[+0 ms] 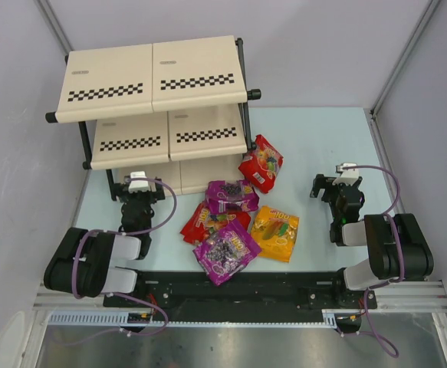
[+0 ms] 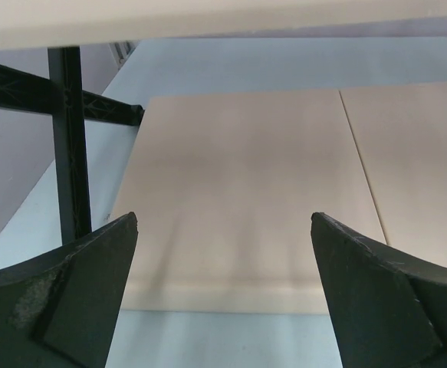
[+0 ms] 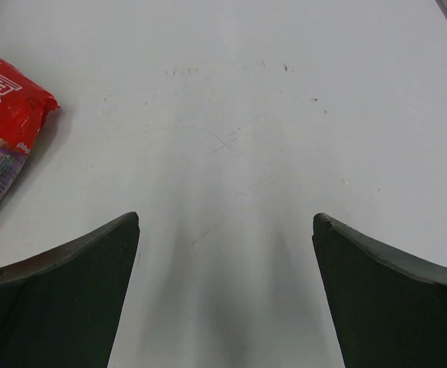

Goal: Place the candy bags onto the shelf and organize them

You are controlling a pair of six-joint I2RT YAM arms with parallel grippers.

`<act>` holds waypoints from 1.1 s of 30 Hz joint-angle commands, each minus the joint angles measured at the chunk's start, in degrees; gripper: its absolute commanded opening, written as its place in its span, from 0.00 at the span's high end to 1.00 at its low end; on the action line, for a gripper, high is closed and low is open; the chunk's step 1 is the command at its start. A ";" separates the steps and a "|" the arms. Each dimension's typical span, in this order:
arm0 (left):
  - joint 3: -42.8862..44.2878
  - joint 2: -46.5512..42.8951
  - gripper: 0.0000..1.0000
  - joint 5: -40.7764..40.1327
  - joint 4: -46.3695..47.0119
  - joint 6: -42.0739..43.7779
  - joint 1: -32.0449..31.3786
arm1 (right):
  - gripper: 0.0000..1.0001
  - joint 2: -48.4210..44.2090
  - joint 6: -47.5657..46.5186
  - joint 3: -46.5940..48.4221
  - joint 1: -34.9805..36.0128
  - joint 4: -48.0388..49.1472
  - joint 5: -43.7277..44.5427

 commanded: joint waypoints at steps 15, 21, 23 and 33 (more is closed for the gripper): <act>0.66 0.46 0.00 0.02 2.06 -2.31 0.93 | 0.00 -0.26 2.56 0.92 -0.31 1.69 6.06; -1.35 -2.08 0.00 0.10 3.90 -1.87 0.93 | 0.00 -12.80 5.19 1.79 3.99 -9.97 22.48; -2.41 -6.03 0.00 0.54 1.98 -1.61 0.84 | 0.00 -21.24 7.64 2.94 4.17 -19.77 23.82; 10.41 -25.20 0.00 -6.31 -42.22 -16.11 0.40 | 0.00 -41.57 21.18 9.62 4.96 -50.77 15.41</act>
